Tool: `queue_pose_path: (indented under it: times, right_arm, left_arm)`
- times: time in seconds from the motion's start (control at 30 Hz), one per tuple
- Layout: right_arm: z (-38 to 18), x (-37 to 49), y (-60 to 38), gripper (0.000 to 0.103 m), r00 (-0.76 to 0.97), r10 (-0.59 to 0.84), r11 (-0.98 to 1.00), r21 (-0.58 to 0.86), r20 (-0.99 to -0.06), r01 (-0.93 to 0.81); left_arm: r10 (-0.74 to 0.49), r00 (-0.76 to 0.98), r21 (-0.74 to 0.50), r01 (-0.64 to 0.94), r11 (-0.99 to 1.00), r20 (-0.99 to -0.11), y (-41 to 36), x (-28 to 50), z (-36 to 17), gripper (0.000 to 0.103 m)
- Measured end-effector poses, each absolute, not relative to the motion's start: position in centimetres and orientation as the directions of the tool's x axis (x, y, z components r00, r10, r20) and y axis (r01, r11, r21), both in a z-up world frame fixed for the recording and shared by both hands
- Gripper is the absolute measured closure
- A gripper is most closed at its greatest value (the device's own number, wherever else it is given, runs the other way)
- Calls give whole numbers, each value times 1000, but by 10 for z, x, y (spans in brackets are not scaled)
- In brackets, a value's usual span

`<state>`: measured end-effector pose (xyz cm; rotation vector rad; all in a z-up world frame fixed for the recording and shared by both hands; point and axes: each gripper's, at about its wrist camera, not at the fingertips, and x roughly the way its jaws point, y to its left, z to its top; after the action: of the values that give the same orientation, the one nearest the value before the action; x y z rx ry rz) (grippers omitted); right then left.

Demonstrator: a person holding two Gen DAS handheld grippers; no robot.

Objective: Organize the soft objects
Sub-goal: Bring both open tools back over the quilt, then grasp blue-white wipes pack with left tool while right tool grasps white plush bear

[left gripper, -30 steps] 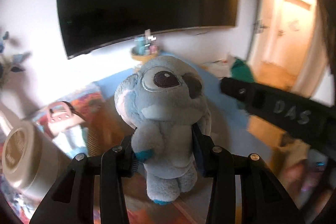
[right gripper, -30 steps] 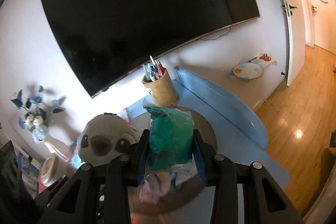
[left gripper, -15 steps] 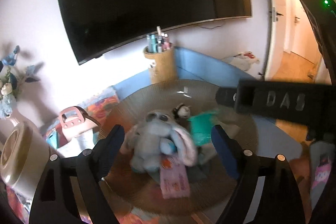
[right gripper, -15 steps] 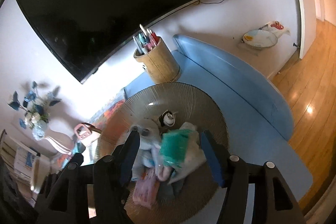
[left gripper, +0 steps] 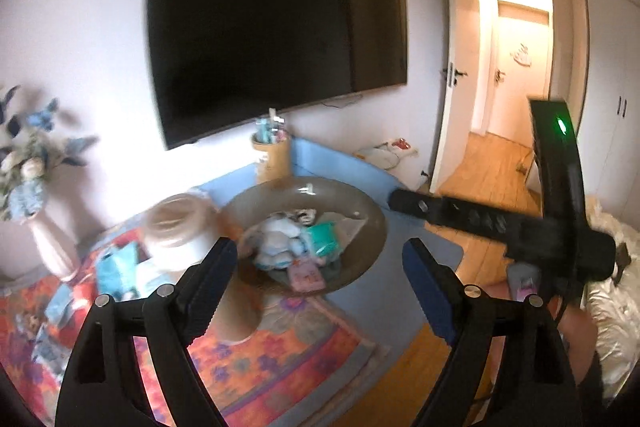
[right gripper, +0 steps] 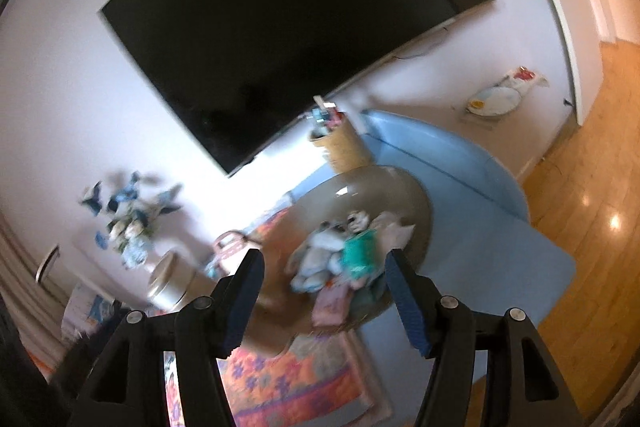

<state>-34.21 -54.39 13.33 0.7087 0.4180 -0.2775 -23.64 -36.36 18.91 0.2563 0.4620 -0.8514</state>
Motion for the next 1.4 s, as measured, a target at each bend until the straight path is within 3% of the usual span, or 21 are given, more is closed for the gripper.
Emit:
queue_pose_path:
  times: [0.17, 0.3, 0.43, 0.5, 0.7, 0.93, 1.03, 1.4]
  right_arm:
    - [151, -340, -467, 42, 919, -26, 860, 460, -394, 221]
    - [164, -315, -389, 42, 916, 65, 943, 325, -397, 74]
    - [164, -276, -310, 33, 892, 106, 981, 191, -440, -22]
    - [152, -247, -273, 21, 870, 113, 988, 145, -479, -49]
    - [84, -151, -218, 20, 759, 50, 998, 62, -650, -13]
    - [24, -83, -216, 20, 669, -3, 993, 75, -743, 88]
    - [19, -83, -227, 9, 695, 32, 982, 152, -718, 112]
    - [10, -85, -244, 4, 687, 80, 956, 250, -722, 151]
  left_arm:
    - [-605, 624, 4, 698, 716, -494, -294, -220, 195, 19]
    - [-514, 682, -13, 596, 803, -520, -230, -194, 192, 19]
    - [-367, 755, -27, 421, 907, -543, -152, -154, 180, 19]
    - [-302, 776, -28, 345, 938, -554, -124, -136, 169, 18]
    - [-160, 781, -53, 161, 986, -604, -53, -79, 96, 19]
    - [-129, 754, -83, 98, 992, -644, -27, -53, 35, 19]
    - [-136, 735, -110, 84, 990, -664, -22, -48, 26, 19]
    - [-183, 701, -164, 96, 982, -689, -17, -41, 19, 19]
